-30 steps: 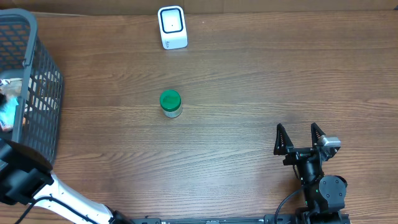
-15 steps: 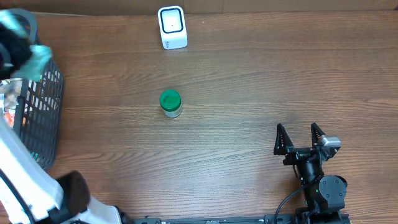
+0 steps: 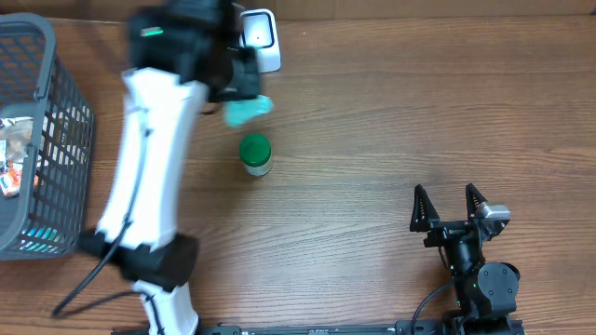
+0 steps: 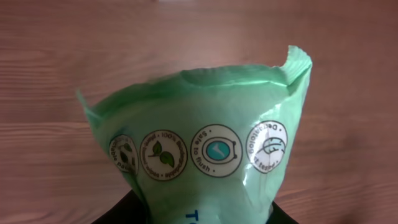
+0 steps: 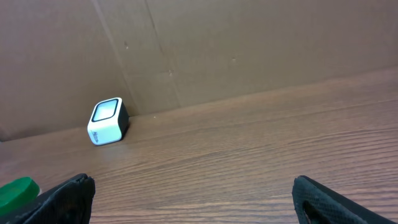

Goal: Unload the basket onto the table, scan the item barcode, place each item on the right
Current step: 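Carry the tissue pack to the scanner and hold it there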

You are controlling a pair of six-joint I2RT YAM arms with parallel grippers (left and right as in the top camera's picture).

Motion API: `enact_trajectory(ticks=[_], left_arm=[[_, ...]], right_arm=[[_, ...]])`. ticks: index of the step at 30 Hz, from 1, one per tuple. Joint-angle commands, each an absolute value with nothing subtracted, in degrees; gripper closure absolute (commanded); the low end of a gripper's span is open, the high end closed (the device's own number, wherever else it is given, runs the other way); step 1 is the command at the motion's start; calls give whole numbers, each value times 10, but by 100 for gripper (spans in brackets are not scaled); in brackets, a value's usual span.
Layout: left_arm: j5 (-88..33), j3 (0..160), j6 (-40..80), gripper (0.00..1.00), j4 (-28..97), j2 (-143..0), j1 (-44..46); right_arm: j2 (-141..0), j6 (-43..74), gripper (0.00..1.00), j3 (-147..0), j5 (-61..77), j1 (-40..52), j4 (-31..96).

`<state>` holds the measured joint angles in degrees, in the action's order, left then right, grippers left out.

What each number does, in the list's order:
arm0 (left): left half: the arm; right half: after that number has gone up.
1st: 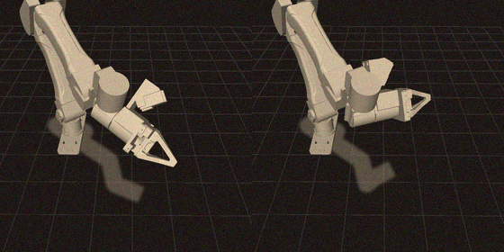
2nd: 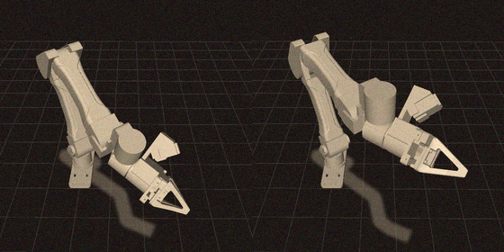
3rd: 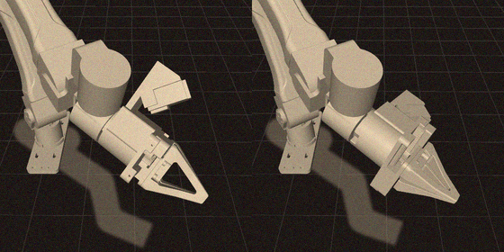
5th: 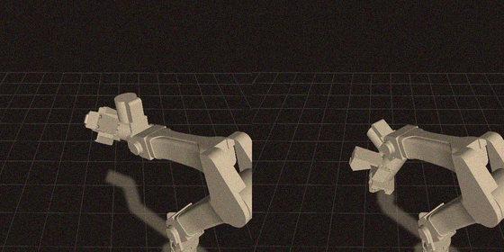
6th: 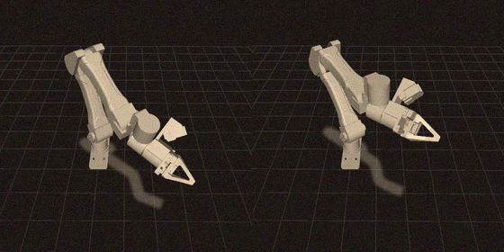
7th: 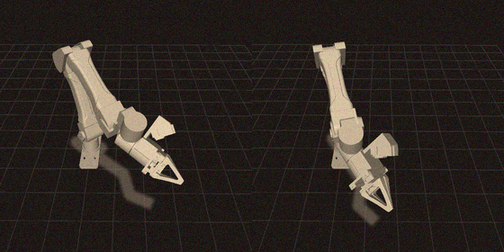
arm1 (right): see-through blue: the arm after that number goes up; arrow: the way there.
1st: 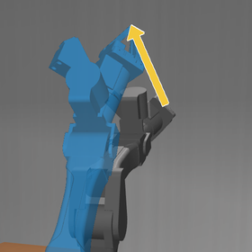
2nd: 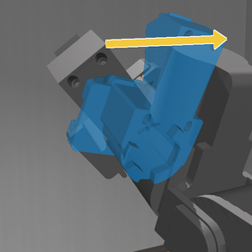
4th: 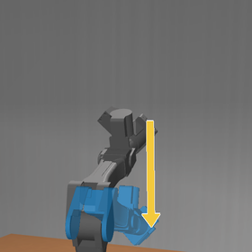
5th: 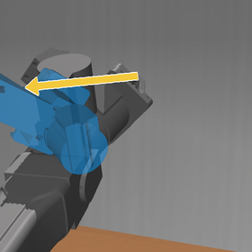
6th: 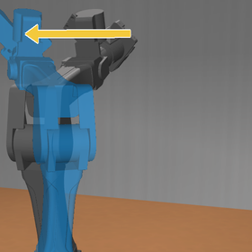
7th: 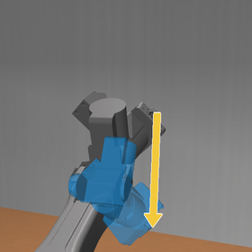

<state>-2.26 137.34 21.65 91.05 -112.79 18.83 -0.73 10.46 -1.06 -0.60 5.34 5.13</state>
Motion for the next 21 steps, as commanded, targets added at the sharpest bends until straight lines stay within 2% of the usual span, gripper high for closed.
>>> enact_trajectory(ticks=[1, 8, 16, 17, 21], left_arm=[[-7, 1354, 246, 65, 893, -1187, 240], [-7, 1351, 275, 64, 884, -1304, 302], [-33, 1351, 290, 62, 882, -1403, 327], [-34, 1351, 290, 60, 882, -1409, 328], [-41, 1351, 290, 36, 879, -1421, 328]], right_arm=[[-2, 100, 0, -5, -8, 55, 48], [-2, 100, 0, -5, -8, 55, 48], [-2, 100, 0, -5, -8, 55, 48], [-2, 100, 0, -5, -8, 55, 48], [-2, 100, 0, -5, -8, 55, 48]])
